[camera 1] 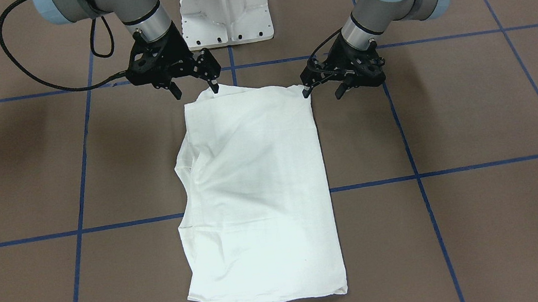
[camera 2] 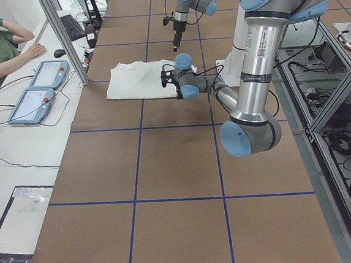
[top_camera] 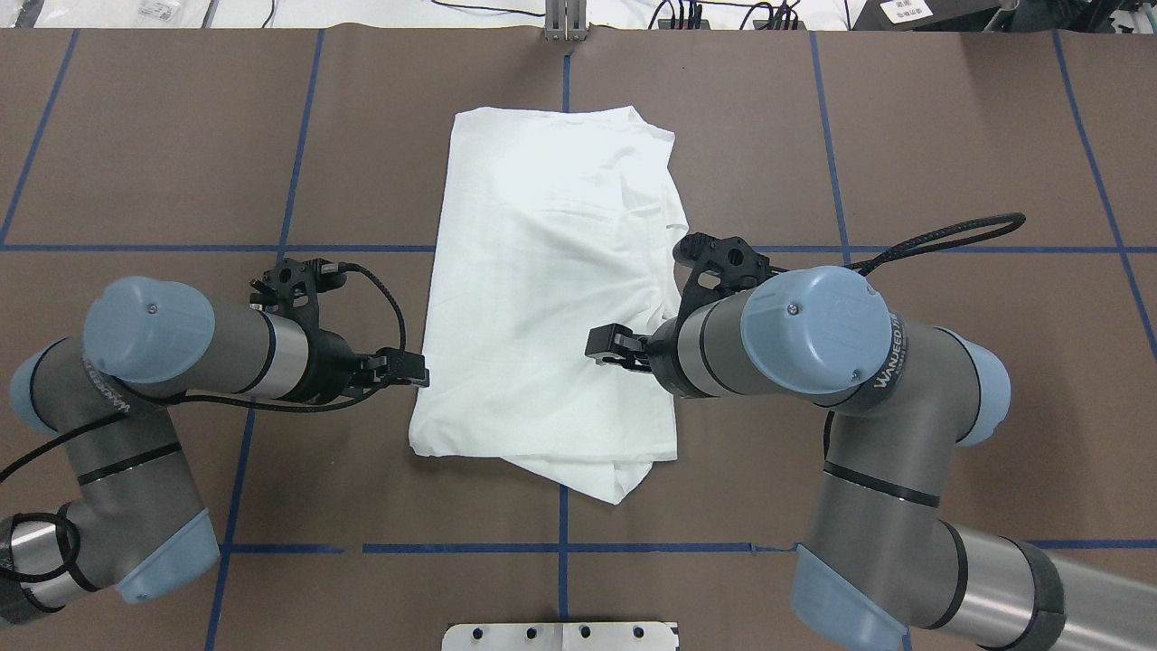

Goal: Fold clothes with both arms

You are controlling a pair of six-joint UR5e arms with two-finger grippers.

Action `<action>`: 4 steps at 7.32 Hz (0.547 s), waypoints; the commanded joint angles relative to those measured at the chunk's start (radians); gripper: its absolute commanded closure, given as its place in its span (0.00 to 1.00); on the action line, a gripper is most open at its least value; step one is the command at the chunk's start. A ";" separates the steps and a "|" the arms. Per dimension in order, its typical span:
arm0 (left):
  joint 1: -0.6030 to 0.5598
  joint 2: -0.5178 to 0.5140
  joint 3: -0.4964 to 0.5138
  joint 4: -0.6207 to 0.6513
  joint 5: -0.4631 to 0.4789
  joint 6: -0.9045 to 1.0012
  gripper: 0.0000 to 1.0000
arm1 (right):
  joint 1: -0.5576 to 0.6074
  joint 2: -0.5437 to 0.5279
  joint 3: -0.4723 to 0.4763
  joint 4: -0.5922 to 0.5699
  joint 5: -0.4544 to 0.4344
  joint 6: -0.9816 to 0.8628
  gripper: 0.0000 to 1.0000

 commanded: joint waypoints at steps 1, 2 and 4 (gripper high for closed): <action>0.049 -0.003 0.017 -0.002 0.028 -0.010 0.01 | -0.002 -0.013 0.001 0.023 -0.002 0.000 0.00; 0.063 -0.011 0.041 -0.004 0.047 -0.010 0.06 | -0.002 -0.013 0.001 0.023 -0.002 0.000 0.00; 0.065 -0.021 0.043 -0.004 0.047 -0.010 0.26 | -0.002 -0.013 0.001 0.023 -0.005 0.000 0.00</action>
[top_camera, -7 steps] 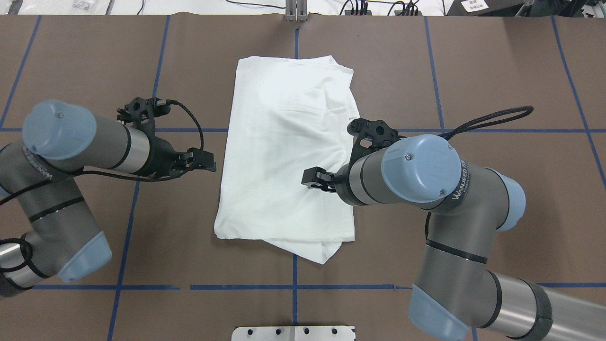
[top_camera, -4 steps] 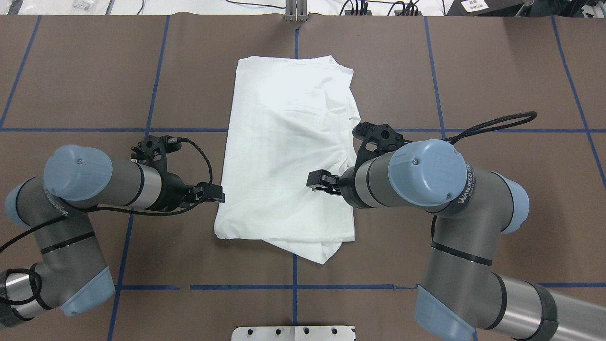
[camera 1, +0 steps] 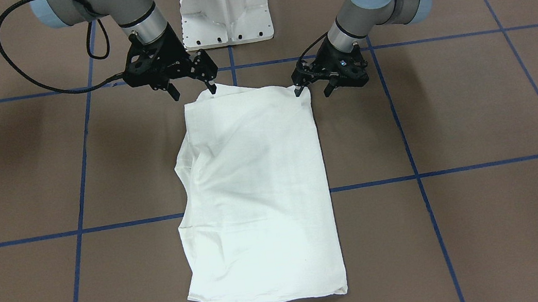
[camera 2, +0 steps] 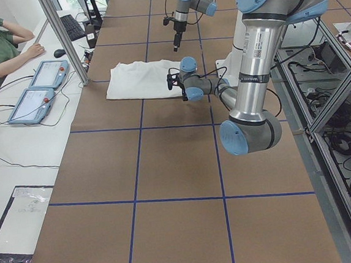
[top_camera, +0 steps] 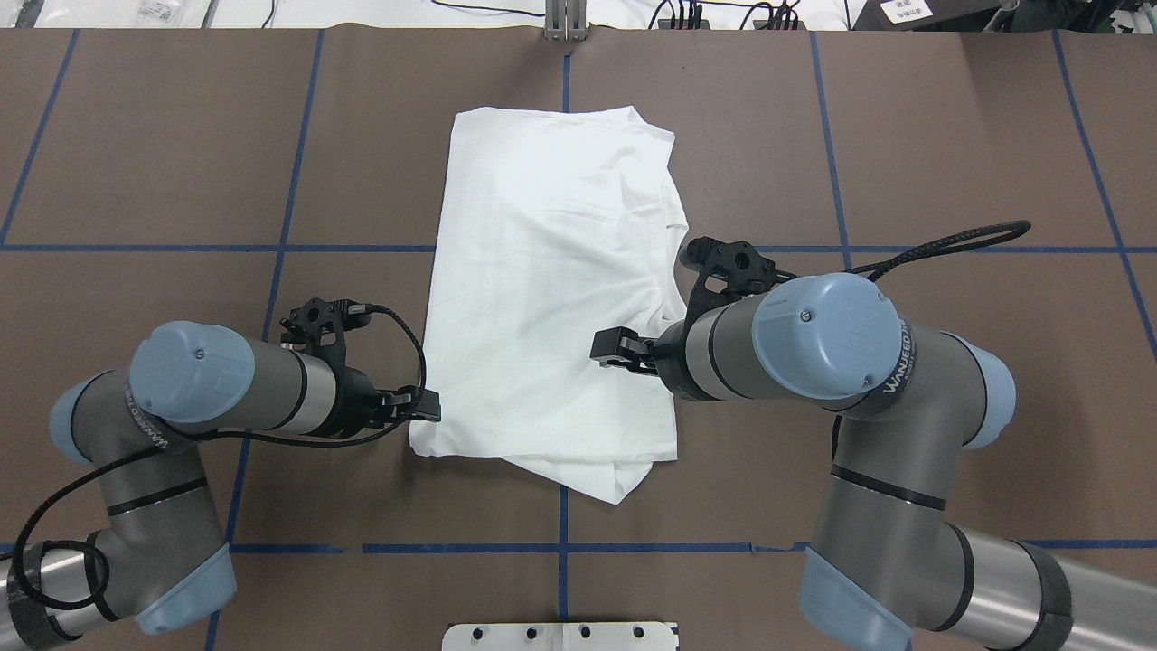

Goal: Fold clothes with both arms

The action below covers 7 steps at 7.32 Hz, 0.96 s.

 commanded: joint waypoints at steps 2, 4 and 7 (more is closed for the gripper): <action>0.018 -0.017 0.005 0.000 0.003 -0.002 0.33 | 0.000 0.000 0.000 0.000 -0.002 0.000 0.00; 0.026 -0.019 0.005 0.000 0.002 -0.002 0.33 | 0.000 -0.002 0.000 0.000 -0.003 0.000 0.00; 0.035 -0.025 0.012 -0.002 0.002 -0.002 0.48 | 0.000 -0.005 0.000 0.000 -0.003 0.000 0.00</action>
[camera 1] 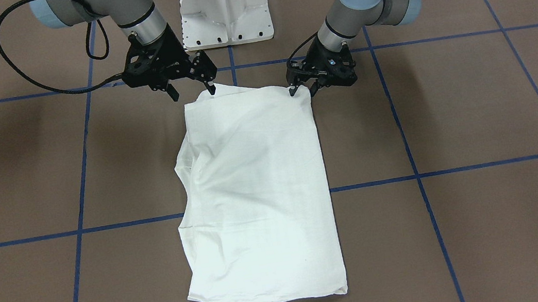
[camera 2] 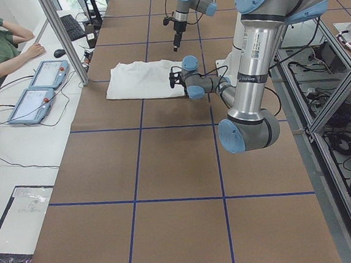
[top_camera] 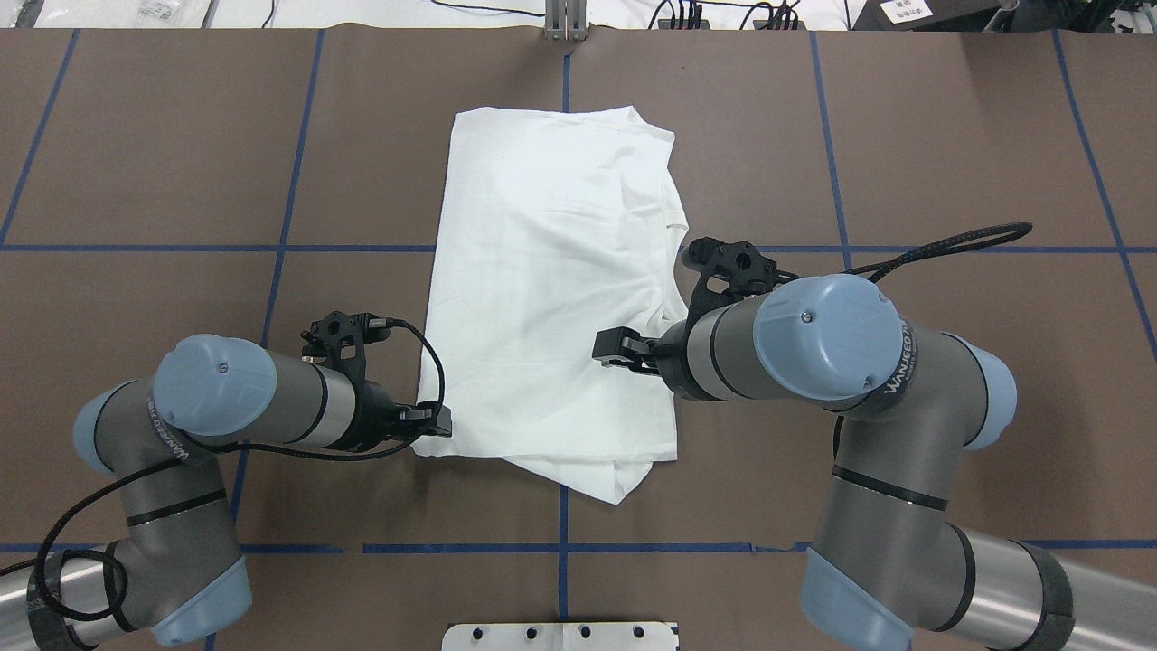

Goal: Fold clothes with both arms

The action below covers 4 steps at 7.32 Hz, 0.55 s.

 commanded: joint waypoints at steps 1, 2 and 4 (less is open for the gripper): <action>0.005 -0.005 0.001 0.000 0.000 -0.001 0.63 | 0.000 -0.004 -0.002 0.000 0.000 0.000 0.00; 0.005 -0.006 0.001 0.000 -0.002 0.001 0.85 | -0.002 -0.012 -0.002 0.000 0.000 0.000 0.00; 0.005 -0.006 -0.002 0.001 -0.002 0.004 1.00 | -0.035 -0.024 -0.002 -0.015 -0.049 0.103 0.00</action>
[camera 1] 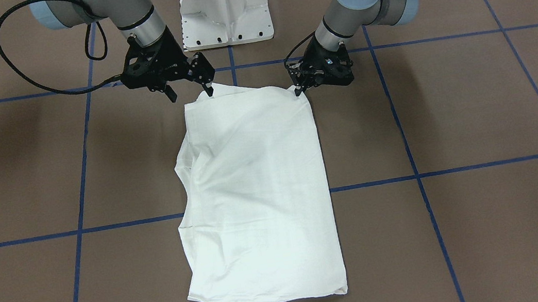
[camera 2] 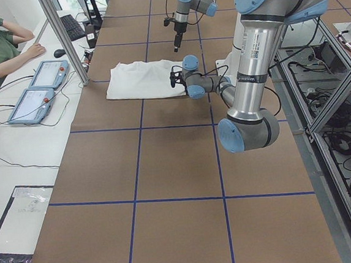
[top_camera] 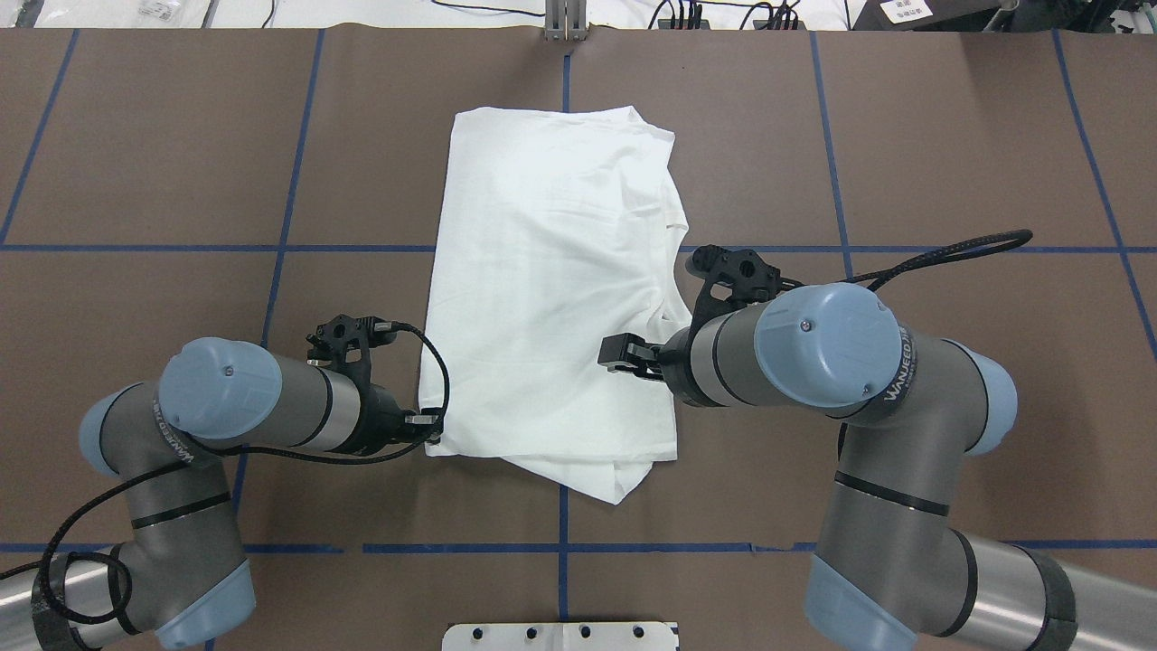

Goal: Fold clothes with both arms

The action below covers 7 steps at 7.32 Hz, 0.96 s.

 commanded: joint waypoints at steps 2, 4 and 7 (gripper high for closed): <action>0.000 -0.001 -0.003 0.001 0.000 0.002 1.00 | -0.072 0.015 0.001 -0.160 -0.031 0.331 0.01; 0.000 -0.001 -0.008 0.001 0.001 0.002 1.00 | -0.127 0.018 -0.025 -0.176 -0.035 0.529 0.05; 0.000 -0.001 -0.017 0.001 0.000 0.001 1.00 | -0.132 0.090 -0.128 -0.178 -0.056 0.676 0.16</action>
